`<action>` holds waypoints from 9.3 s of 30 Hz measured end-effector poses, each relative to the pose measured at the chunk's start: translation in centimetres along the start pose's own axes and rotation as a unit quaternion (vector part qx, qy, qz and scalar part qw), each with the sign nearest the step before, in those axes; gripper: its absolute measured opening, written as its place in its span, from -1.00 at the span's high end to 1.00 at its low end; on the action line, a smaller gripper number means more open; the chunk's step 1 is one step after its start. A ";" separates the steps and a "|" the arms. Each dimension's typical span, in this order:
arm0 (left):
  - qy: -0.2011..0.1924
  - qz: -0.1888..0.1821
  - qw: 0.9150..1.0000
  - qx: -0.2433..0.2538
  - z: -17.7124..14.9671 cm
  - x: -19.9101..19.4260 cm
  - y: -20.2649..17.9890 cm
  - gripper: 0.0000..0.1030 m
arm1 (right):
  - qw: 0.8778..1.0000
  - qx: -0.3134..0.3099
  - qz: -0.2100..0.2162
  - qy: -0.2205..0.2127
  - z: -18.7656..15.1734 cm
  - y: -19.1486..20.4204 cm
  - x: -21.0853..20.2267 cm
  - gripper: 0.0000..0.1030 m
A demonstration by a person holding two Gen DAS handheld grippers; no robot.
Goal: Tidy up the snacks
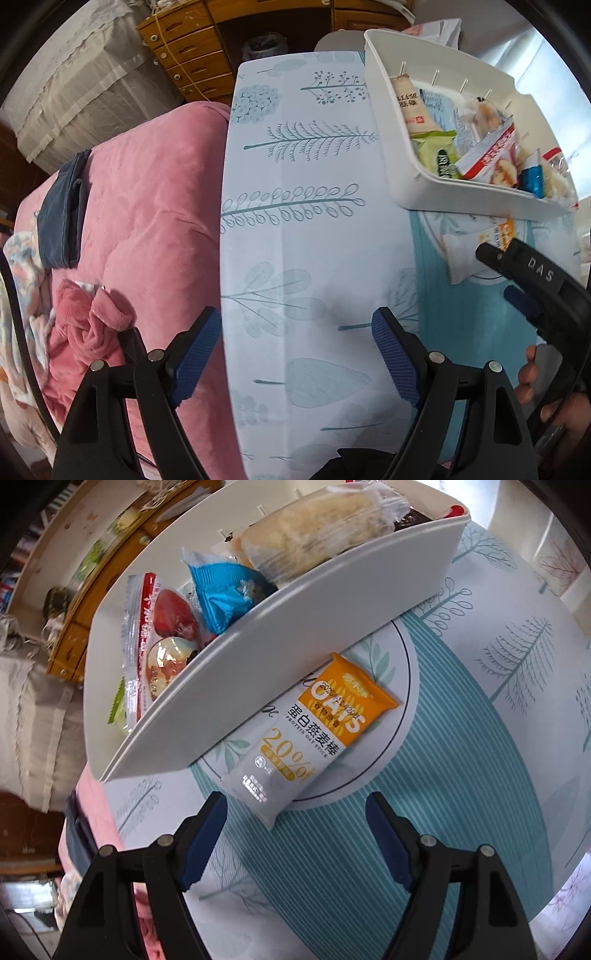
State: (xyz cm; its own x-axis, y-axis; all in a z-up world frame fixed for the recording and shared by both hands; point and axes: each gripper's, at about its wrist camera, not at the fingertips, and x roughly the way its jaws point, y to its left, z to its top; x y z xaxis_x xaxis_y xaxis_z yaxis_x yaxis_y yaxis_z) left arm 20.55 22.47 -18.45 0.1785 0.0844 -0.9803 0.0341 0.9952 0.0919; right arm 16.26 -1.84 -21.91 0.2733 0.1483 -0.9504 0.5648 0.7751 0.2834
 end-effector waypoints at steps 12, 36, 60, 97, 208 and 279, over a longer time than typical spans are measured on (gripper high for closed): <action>0.003 0.002 1.000 0.029 0.7 1.8 1.2 -0.60 | 0.999 0.013 -0.043 -0.030 -0.7 2.6 2.5 -0.51; 0.004 -0.009 0.999 0.039 0.2 0.9 0.2 -0.60 | 0.997 0.011 -0.078 0.004 -2.8 1.7 2.6 0.50; 0.004 -0.021 1.000 -0.001 -1.1 -3.2 -11.5 -0.60 | 0.995 -0.080 -0.018 -0.054 1.8 -7.6 -7.6 0.64; -0.019 -0.009 0.989 -0.149 4.1 -2.3 -13.2 -0.60 | 0.828 -0.498 0.108 -0.233 11.5 4.5 -8.4 0.63; -0.207 -0.010 0.977 -0.057 -19.8 -25.0 -14.2 -0.98 | 0.939 -0.316 0.059 -0.120 -10.4 -13.1 -29.9 -0.96; -0.180 -0.023 0.982 -0.043 -18.8 -23.2 -15.7 -0.98 | 0.952 -0.293 0.040 -0.073 -9.0 -14.4 -27.7 -0.96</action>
State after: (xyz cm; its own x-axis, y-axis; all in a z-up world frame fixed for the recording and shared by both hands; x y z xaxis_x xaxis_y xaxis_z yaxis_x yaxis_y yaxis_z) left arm -2.62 5.84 -0.44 0.5159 0.0314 -0.8561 -0.0299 0.9994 0.0187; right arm -6.52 -11.59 -0.79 0.4269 0.1683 -0.8885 0.0175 0.9808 0.1943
